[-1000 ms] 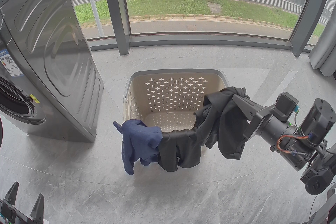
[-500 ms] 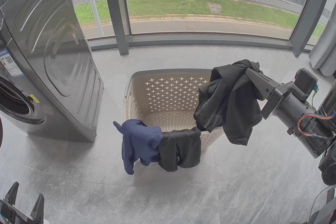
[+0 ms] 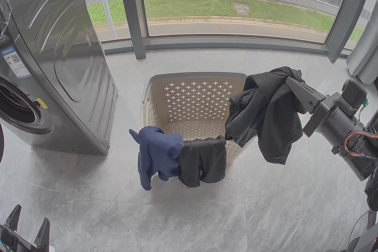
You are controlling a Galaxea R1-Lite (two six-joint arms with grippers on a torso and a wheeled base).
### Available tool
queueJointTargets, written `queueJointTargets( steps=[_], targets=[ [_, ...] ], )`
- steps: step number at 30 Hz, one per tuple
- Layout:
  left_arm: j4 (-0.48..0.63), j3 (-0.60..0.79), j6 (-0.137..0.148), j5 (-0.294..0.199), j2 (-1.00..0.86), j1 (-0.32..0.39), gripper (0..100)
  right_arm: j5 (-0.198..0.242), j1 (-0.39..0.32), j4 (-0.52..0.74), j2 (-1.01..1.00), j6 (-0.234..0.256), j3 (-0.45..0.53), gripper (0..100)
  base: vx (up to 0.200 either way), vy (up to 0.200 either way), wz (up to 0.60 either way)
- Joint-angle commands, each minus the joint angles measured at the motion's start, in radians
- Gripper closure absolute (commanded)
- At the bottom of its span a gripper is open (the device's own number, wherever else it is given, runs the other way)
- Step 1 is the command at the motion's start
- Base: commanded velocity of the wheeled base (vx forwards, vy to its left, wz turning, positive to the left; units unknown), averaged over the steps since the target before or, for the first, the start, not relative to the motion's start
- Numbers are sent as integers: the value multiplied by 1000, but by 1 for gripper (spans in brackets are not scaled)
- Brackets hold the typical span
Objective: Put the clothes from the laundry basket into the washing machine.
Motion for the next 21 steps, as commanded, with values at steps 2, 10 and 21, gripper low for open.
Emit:
queueJointTargets(
  steps=[2, 10, 21],
  targets=[
    [0, 16, 0, 0, -15, 0, 0, 0, -2, -2, 0, 0, 3, 100, 0, 0, 0],
    [0, 16, 0, 0, -15, 0, 0, 0, -4, -2, 0, 2, 4, 100, 0, 200, 0],
    [0, 16, -2, 0, -15, 0, 0, 0, -2, -5, 3, 8, 12, 100, 0, 200, 0]
  ],
)
